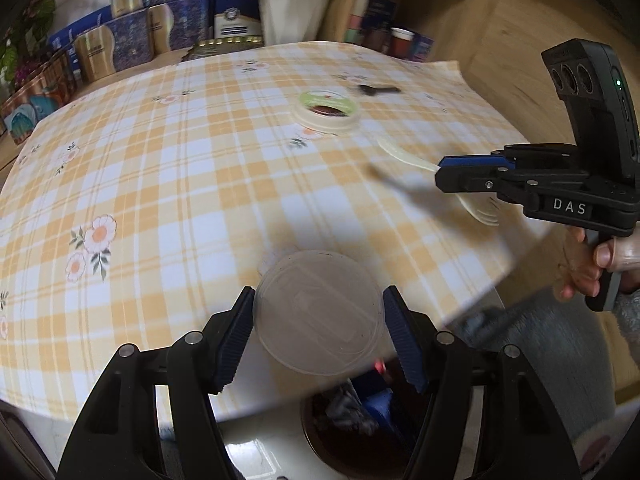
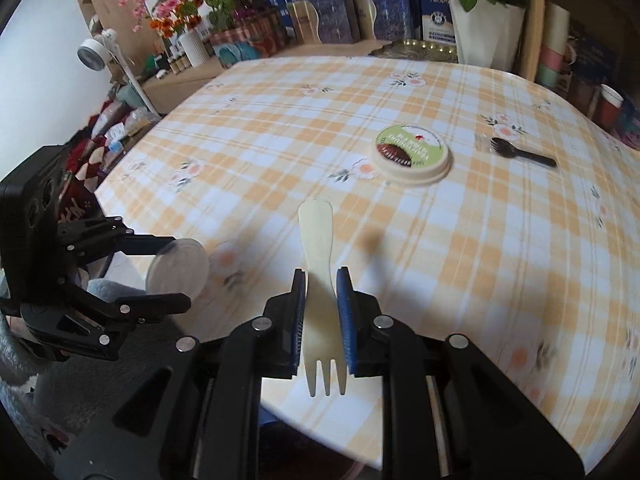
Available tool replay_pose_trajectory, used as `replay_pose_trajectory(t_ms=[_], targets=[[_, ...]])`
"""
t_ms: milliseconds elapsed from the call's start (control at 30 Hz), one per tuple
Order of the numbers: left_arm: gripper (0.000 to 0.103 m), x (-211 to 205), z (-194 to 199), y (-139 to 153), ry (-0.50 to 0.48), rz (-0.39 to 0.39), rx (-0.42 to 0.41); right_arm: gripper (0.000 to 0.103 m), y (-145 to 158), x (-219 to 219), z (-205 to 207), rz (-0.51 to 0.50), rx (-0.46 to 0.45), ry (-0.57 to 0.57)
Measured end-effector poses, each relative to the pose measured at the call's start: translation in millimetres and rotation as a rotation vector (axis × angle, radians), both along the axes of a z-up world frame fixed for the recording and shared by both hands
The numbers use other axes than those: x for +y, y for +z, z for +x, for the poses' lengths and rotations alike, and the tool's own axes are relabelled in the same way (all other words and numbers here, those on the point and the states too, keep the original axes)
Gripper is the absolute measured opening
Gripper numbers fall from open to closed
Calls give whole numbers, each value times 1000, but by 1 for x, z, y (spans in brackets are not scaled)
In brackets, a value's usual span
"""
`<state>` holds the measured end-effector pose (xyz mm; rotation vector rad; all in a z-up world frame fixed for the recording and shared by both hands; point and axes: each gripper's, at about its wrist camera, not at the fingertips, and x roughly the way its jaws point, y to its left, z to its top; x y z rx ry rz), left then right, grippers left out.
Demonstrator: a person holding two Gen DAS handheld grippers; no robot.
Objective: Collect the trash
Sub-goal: 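Carry the cup over the bin and open the left tool while the right tool carries the fork, then open the right tool over the bin to drop the fork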
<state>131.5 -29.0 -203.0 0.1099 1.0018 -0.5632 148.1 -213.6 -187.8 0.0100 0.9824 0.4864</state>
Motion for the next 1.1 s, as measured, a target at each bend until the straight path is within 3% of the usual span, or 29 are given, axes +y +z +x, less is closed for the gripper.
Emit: replay_pose_trajectory(t_ms=[167,300,533,600,700,900,1100], targets=[[63,-8,-42,-5,-79,8,33,19,6,-6,-42,49,-20,-34],[63,-20,-66,-25,-126,44,84,19,7,-17,-71,68,-21,-70],[64,-31,-77,-70,-118,59,199,19,-6,-35,-108,80,18,-121],[66,-33,-81,-71,-122,72,174,19,-10,-37,-115,82,27,-129],[79,-28,-82,-61,-91,34,134,19,-16,-37,-126,86,47,-140],[90,5,-80,-21,74,-65,7,19,-37,-27,-138,86,110,-150],[96,37,-87,13,231,-97,-133,19,-64,-12,-141,38,192,-144]])
